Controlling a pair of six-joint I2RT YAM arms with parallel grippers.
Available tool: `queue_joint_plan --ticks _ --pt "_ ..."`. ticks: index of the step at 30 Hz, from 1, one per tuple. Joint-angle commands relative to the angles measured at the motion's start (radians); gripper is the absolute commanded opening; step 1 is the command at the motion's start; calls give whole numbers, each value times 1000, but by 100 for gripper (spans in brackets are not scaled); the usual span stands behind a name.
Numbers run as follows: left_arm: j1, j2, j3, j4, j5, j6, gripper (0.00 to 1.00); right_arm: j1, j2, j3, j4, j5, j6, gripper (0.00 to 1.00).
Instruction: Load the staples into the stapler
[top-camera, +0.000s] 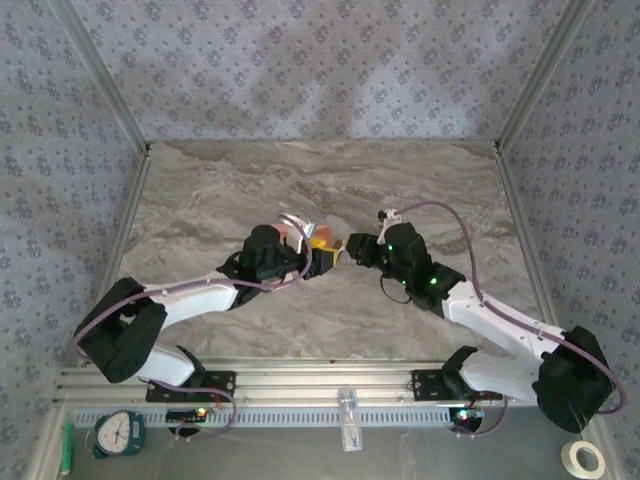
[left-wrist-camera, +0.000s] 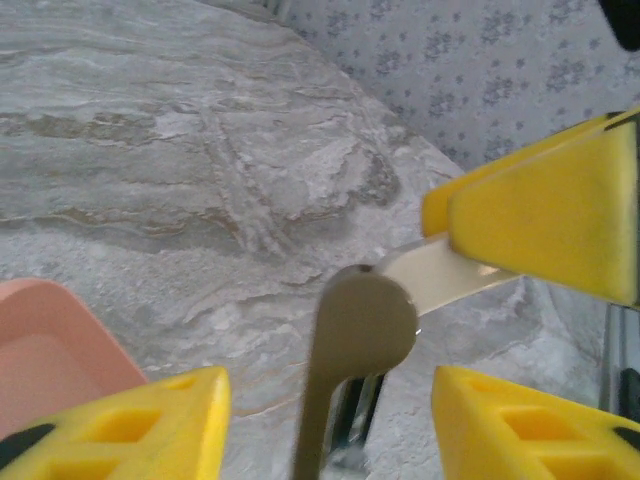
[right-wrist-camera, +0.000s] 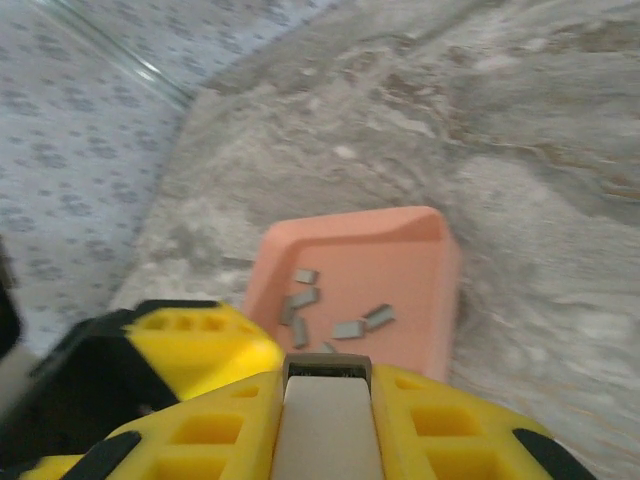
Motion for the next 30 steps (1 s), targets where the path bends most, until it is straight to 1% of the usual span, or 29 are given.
queue_joint_plan --ticks 1,2,4,7,10,14,18,21,26,30 --pt "2 -65 30 -93 -90 9 64 -52 10 141 -335 46 -106 22" --pt "5 -75 30 -125 -108 10 65 -70 31 173 -402 41 -109 22" --pt "17 -102 24 -185 -130 9 67 -111 93 241 -515 11 -189 22" --pt "37 -142 3 -244 -159 -7 68 -143 196 325 -622 -28 -245 21" --pt "70 -182 -18 -314 -202 -51 69 -148 321 425 -750 -17 -294 21" --pt "108 -235 -41 -408 -239 -85 69 -162 477 552 -854 -34 -339 19" --pt "126 -280 -75 -456 -245 -84 69 -179 601 630 -906 -29 -358 21" --pt "134 -303 -95 -484 -247 -88 70 -193 664 668 -925 -20 -362 22" --pt "144 -313 -121 -506 -255 -97 70 -228 742 717 -927 -25 -365 23" --pt "147 -311 -127 -536 -269 -102 70 -247 792 739 -919 -39 -370 26"
